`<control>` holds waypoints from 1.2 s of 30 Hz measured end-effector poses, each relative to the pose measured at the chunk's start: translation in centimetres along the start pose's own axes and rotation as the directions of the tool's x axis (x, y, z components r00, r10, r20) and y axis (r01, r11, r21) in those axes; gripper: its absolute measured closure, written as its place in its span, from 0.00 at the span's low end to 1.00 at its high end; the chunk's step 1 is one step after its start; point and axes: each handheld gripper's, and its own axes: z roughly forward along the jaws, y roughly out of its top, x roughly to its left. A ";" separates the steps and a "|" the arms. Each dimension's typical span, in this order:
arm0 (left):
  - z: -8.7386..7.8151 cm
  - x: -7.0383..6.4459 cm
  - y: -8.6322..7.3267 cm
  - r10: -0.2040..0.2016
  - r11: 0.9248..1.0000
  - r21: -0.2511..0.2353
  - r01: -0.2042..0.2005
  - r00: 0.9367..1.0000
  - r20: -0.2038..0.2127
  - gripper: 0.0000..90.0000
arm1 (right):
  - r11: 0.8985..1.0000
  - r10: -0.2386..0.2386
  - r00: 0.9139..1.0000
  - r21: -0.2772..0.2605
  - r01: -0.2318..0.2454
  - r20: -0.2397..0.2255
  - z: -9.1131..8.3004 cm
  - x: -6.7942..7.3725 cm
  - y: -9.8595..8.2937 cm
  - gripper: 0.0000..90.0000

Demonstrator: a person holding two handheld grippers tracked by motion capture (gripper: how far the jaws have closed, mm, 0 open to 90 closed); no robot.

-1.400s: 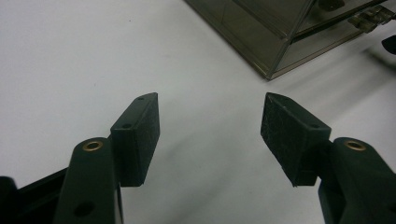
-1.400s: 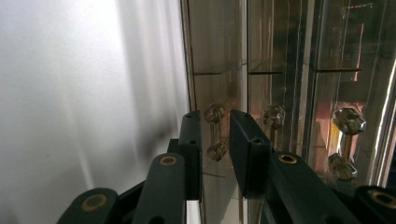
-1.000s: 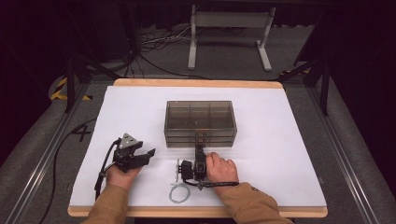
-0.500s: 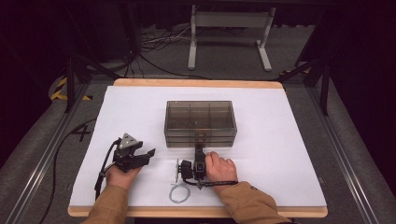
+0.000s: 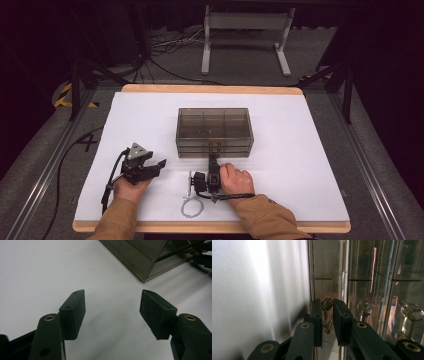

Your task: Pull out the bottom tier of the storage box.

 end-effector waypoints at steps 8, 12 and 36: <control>0.0 0.0 0.0 -0.001 1.000 -0.001 0.001 1.000 0.002 0.42 | 1.000 0.006 1.000 -0.001 -0.006 -0.003 -0.3 0.1 0.0 0.89; 0.0 0.0 0.0 -0.001 1.000 -0.001 0.001 1.000 0.002 0.42 | 1.000 0.007 1.000 -0.004 -0.007 -0.005 -0.5 0.2 0.0 0.89; 0.1 0.0 0.0 -0.001 1.000 0.001 0.001 1.000 0.002 0.42 | 1.000 -0.016 1.000 -0.022 0.016 -0.020 -2.4 0.7 -0.4 0.89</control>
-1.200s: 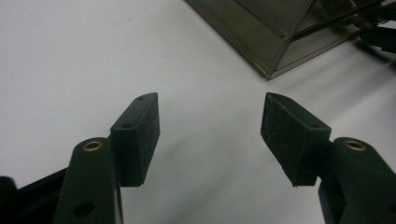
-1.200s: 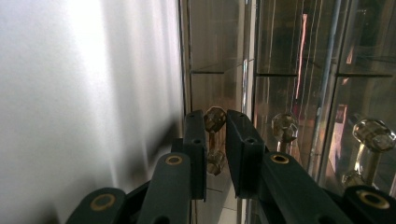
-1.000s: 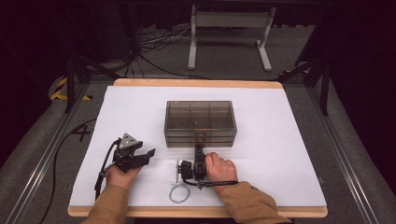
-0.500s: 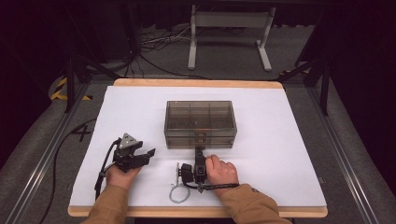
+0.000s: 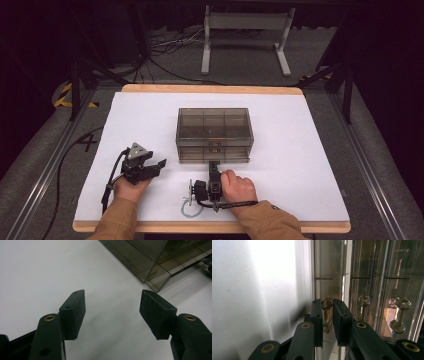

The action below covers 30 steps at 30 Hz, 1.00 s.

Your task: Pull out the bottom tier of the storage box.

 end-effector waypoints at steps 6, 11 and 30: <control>0.0 0.0 0.0 0.003 1.000 0.002 -0.003 1.000 -0.001 0.42 | 0.999 0.012 1.000 -0.031 -0.012 0.001 -0.8 0.0 0.1 1.00; 0.0 0.0 0.0 0.002 1.000 0.000 -0.002 1.000 -0.001 0.42 | 1.000 0.005 1.000 -0.024 -0.005 -0.028 -0.7 0.1 0.4 1.00; 0.1 0.2 0.1 -0.012 1.000 -0.001 0.012 1.000 0.006 0.42 | 0.969 0.210 0.958 -0.090 -0.231 -0.194 -1.4 -2.8 -2.1 0.82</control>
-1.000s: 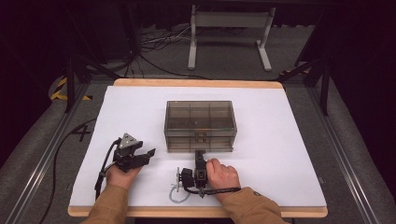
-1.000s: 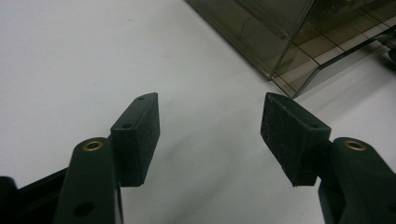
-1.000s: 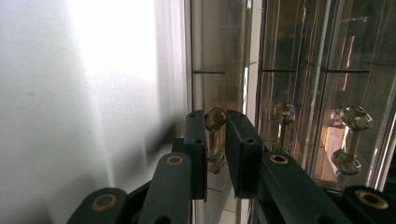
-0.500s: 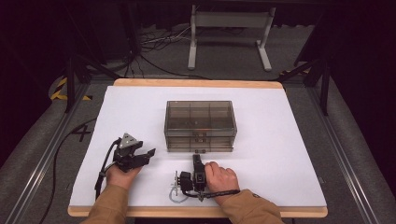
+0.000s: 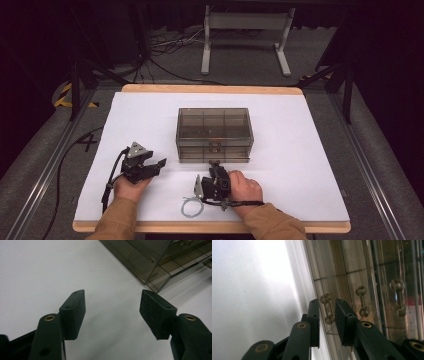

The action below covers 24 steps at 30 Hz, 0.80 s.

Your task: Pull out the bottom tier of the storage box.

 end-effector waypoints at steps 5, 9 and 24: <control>0.2 0.2 0.2 -0.011 1.000 0.006 0.011 1.000 0.007 0.43 | 0.994 0.104 0.991 -0.032 -0.107 -0.081 -0.3 -1.4 -1.2 0.79; 0.5 0.1 0.4 -0.010 1.000 0.005 0.010 1.000 0.007 0.43 | 0.985 0.161 0.981 -0.052 -0.167 -0.105 -0.7 -2.0 -2.1 0.77; 0.5 0.4 0.5 -0.033 0.999 -0.010 0.033 0.999 0.017 0.43 | 0.885 0.402 0.856 -0.101 -0.454 -0.324 -0.9 -4.7 -6.6 0.68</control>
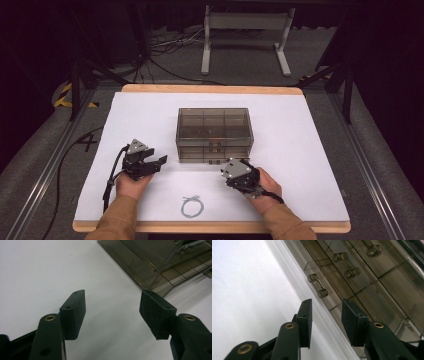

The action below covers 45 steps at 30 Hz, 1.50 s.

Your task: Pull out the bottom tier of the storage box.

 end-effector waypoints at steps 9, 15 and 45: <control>-0.1 -0.1 -0.1 0.003 1.000 0.002 -0.003 1.000 -0.001 0.43 | 0.991 0.110 0.987 -0.066 -0.119 -0.114 -0.6 -1.9 -1.7 0.64; -0.1 -0.1 -0.1 0.007 1.000 0.001 -0.007 1.000 0.003 0.42 | 0.978 0.164 0.967 -0.098 -0.186 -0.197 -0.4 -2.8 -2.7 0.61; -0.1 -0.1 -0.1 0.004 1.000 0.000 -0.004 1.000 0.001 0.42 | 0.997 0.073 0.923 0.025 -0.068 -0.379 -0.1 -7.8 -1.5 0.70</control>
